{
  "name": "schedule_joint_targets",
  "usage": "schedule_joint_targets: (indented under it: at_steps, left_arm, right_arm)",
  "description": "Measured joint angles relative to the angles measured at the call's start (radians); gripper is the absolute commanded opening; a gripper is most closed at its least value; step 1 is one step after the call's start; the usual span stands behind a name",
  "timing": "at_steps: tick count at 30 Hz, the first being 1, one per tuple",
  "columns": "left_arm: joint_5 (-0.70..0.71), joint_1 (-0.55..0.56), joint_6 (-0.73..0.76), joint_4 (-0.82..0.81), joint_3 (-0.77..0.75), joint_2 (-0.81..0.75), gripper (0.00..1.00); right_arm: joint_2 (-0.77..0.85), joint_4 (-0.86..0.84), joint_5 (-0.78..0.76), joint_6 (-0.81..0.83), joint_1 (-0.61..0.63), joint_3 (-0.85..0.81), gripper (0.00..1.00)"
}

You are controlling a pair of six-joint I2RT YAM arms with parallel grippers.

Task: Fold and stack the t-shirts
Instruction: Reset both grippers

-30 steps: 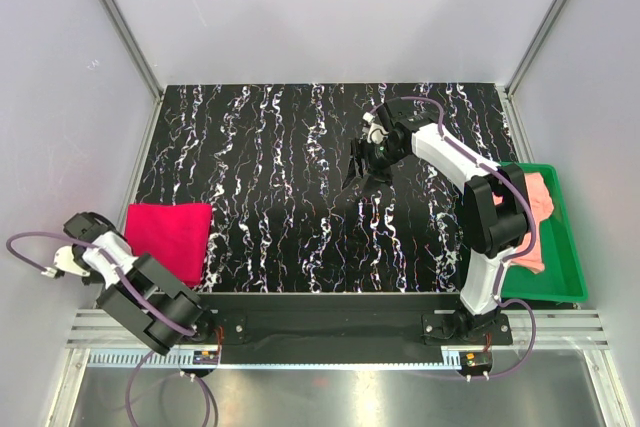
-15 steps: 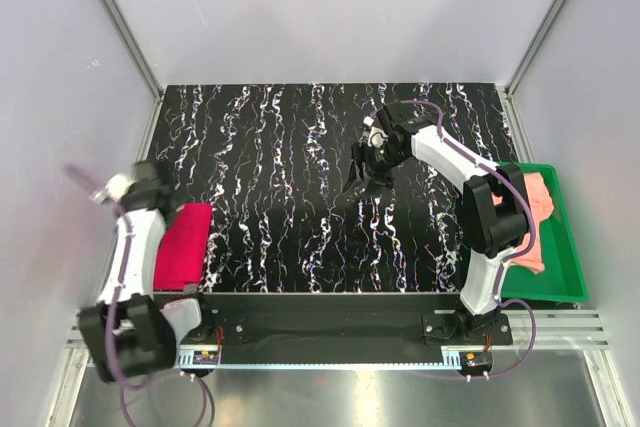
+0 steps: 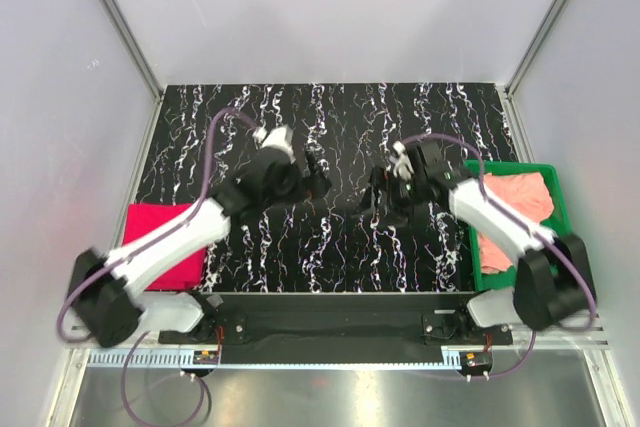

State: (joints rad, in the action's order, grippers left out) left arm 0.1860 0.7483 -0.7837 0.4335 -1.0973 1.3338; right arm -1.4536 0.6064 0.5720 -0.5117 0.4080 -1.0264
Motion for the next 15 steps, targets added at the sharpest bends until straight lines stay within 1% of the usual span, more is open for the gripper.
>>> schedule_joint_targets:
  at_steps: [4,7,10,15]
  left_arm:
    - [-0.211,-0.021,0.014,-0.311,0.391,-0.314,0.99]
    - [-0.320,-0.019,-0.011,-0.485,0.613,-0.544,0.99]
    - [-0.383,-0.018,-0.053,-0.596,0.777,-0.758,0.99]
    - [-0.393,-0.019,-0.144,-0.715,0.964,-1.099,0.99]
  right_arm:
    - [0.249,-0.183,0.029,-0.143,0.002,0.286,1.00]
    - [0.385,-0.281,0.034,-0.235,0.004,0.447,1.00]
    - [0.578,-0.348,0.026,-0.340,0.005,0.606,1.00]
    - [0.933,-0.430,-0.012,-0.500,0.005,0.764,1.00]
